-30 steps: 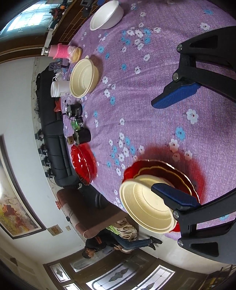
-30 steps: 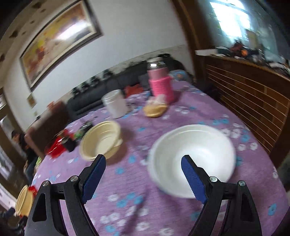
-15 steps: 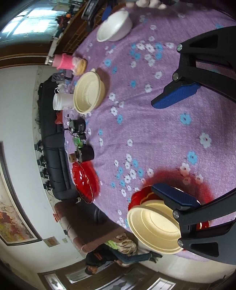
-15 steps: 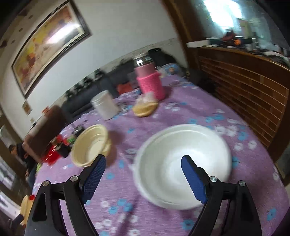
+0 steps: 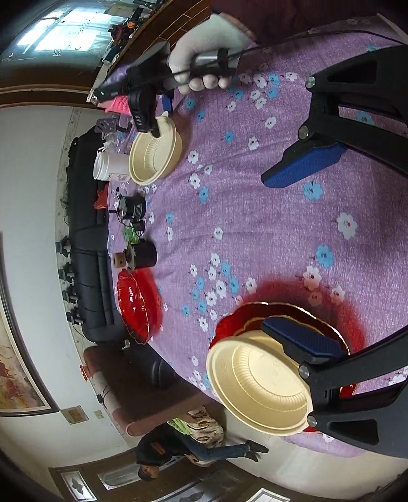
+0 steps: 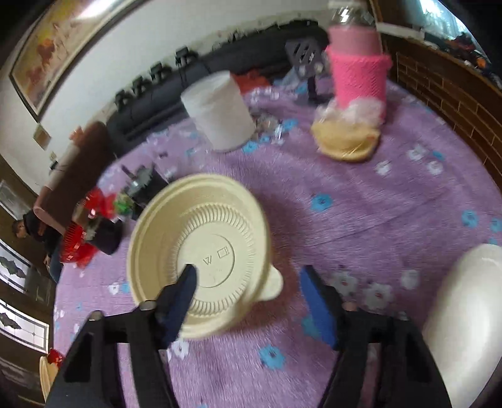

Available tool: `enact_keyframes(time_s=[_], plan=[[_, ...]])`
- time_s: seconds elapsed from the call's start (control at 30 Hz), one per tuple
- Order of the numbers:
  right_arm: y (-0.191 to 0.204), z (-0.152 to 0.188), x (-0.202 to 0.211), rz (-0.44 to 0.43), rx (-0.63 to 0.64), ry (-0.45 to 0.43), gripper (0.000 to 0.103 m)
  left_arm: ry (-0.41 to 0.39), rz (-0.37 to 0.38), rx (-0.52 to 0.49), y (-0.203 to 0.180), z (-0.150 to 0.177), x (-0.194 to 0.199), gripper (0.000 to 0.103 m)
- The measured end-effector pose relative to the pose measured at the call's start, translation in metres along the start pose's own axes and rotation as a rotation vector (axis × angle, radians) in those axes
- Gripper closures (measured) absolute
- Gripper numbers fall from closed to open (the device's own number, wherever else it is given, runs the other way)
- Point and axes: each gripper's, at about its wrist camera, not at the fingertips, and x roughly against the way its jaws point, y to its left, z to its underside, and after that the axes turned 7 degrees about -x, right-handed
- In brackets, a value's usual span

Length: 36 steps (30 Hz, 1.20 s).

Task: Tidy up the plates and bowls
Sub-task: 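Lift the second beige bowl and carry it over the stack, lowering it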

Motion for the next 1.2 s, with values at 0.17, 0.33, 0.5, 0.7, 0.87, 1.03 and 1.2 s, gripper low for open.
enact_keyframes(time_s=[0.17, 0.33, 0.5, 0.7, 0.87, 1.03, 1.2], plan=[[-0.006, 0.004, -0.003, -0.091, -0.039, 0.036, 0.079, 0.031, 0.05, 0.051, 0.01, -0.002, -0.009, 0.019], [-0.01, 0.026, 0.02, -0.22, -0.009, 0.126, 0.085, 0.057, 0.116, 0.071, 0.004, -0.009, -0.019, 0.019], [-0.02, 0.059, 0.041, -0.399, -0.023, 0.307, 0.091, 0.062, 0.159, 0.06, -0.008, -0.019, -0.026, 0.019], [-0.033, 0.082, 0.062, -0.49, -0.042, 0.361, 0.091, 0.091, 0.217, 0.097, -0.012, -0.031, -0.036, 0.019], [-0.047, 0.084, 0.071, -0.318, -0.022, 0.145, 0.085, 0.098, 0.213, 0.085, -0.019, -0.042, -0.042, 0.019], [-0.04, 0.082, 0.074, -0.253, -0.022, 0.048, 0.076, 0.096, 0.22, 0.087, -0.023, -0.068, -0.057, 0.019], [-0.047, 0.089, 0.089, -0.345, -0.033, -0.013, 0.071, 0.103, 0.258, 0.12, -0.031, -0.108, -0.087, 0.019]])
